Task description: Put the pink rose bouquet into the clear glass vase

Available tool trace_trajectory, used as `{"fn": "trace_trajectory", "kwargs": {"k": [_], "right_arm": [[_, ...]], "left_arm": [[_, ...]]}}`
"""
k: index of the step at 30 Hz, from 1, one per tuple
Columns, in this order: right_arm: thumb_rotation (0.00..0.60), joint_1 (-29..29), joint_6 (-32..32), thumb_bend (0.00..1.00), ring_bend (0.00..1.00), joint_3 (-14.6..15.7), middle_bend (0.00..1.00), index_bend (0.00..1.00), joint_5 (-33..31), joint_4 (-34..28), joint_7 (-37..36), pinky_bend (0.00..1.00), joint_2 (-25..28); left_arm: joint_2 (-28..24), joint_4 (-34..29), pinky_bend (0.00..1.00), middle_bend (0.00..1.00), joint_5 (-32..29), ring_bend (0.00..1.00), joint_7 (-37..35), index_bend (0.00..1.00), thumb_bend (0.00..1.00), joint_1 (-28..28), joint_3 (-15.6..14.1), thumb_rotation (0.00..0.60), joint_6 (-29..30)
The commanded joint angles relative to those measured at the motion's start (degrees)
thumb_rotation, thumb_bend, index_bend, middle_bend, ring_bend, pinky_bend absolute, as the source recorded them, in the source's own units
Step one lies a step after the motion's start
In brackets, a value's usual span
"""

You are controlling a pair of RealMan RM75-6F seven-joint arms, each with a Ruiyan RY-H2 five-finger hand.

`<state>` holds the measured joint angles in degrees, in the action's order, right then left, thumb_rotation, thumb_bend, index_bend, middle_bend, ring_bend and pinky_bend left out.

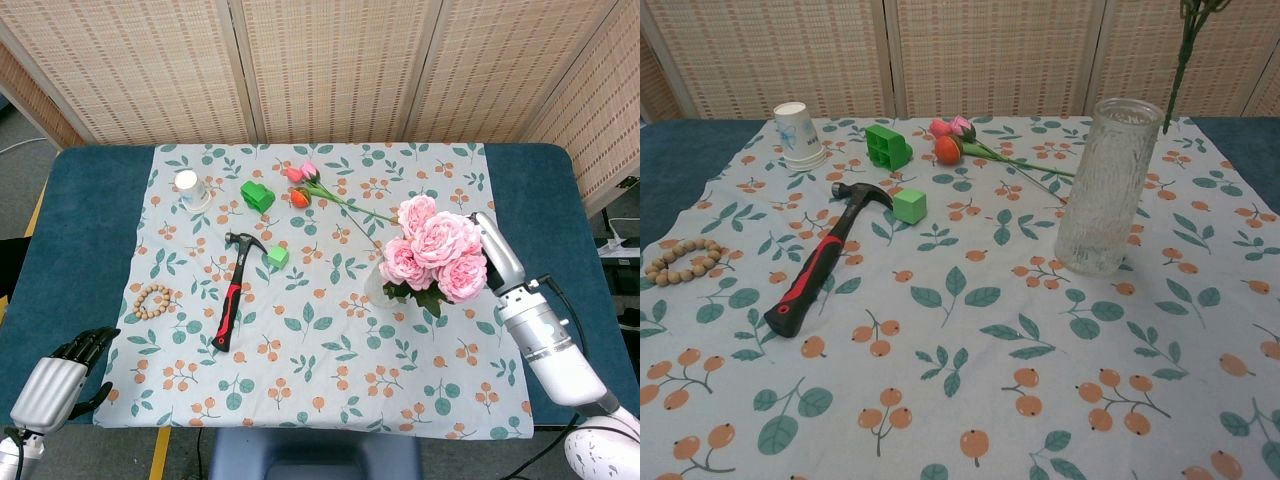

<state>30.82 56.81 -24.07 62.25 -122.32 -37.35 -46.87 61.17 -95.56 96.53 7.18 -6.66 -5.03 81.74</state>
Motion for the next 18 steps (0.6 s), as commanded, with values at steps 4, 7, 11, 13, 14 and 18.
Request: {"fn": "trace_trajectory", "kwargs": {"k": [4,7,11,13,14,18], "right_arm": [[0.600,1.0,0.0,0.46,0.84,-1.4,0.84,0.92,-1.9,0.1,0.9,0.98,-0.2],[0.600,1.8,-1.0,0.46,0.84,-1.6,0.84,0.92,-2.3,1.6,0.7,0.98,-1.2],[0.600,2.6,-3.3,0.46,0.83,-1.6,0.84,0.92,-1.8,4.3,-1.3,0.98,-2.7],[0.600,3.0,-4.7,0.46,0.84,-1.6,0.84,0.92,-1.1,5.9,-2.9,0.98,-3.5],[0.600,3.1,-5.3,0.46,0.84,-1.5,0.84,0.92,-0.8,6.5,-3.6,0.98,-3.8],[0.600,3.1,-7.0,0.46,0.84,-1.1,0.84,0.92,1.1,8.5,-5.7,0.98,-4.7]], "left_arm": [[0.0,0.0,0.39,0.12,0.0,0.16,0.1,0.10,0.33,0.0,0.0,0.600,0.1],[0.0,0.1,0.39,0.12,-0.1,0.16,0.2,0.10,0.33,0.0,0.0,0.600,0.0],[0.1,0.1,0.39,0.12,-0.2,0.16,0.3,0.10,0.33,0.0,0.1,0.600,-0.1],[0.1,0.1,0.39,0.12,-0.2,0.16,0.4,0.10,0.33,0.0,0.1,0.600,-0.1],[0.1,0.1,0.39,0.12,-0.2,0.16,0.4,0.10,0.33,0.0,0.1,0.600,-0.1],[0.2,0.2,0.39,0.12,-0.5,0.16,0.4,0.10,0.33,0.0,0.1,0.600,-0.2]]}}
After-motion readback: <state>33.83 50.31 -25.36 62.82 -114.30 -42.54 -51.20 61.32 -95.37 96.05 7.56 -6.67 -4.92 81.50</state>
